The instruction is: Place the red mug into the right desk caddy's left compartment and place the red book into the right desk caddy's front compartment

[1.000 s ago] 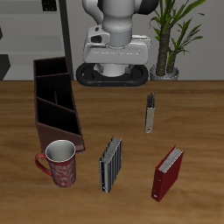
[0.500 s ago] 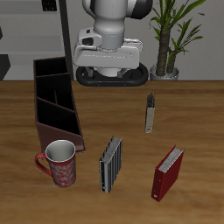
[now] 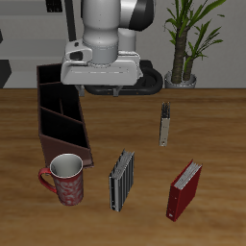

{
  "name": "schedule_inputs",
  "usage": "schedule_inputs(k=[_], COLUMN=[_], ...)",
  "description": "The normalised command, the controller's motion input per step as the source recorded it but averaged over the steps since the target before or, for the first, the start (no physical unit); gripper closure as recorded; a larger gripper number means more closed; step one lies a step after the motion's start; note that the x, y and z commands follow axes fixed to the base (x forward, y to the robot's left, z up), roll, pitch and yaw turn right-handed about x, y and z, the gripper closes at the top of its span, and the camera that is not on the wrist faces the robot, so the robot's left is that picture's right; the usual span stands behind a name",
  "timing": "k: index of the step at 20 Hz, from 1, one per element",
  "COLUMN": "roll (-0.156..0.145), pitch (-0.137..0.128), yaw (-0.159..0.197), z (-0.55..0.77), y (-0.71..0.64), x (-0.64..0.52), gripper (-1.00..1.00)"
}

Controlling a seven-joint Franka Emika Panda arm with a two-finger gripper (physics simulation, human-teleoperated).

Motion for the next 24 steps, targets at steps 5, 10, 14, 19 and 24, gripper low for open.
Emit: schedule_inputs(k=[5,10,14,19,24], roll=[-0.004,-0.002,-0.01,-0.01,0.002], pitch=[-0.022,-0.036,-0.013,-0.016,0.025], yaw=[0.025,0.027,0.03,0.035,0.053], z=[0.06,-0.04,-0.13,-0.17,-0.4], y=[-0.33,-0.29,-0.2,-0.03,0.09], x=[0.37,0.37,0.28,0.12,0.06], gripper=[-1.0,-1.0,-1.0,-1.0,-1.0])
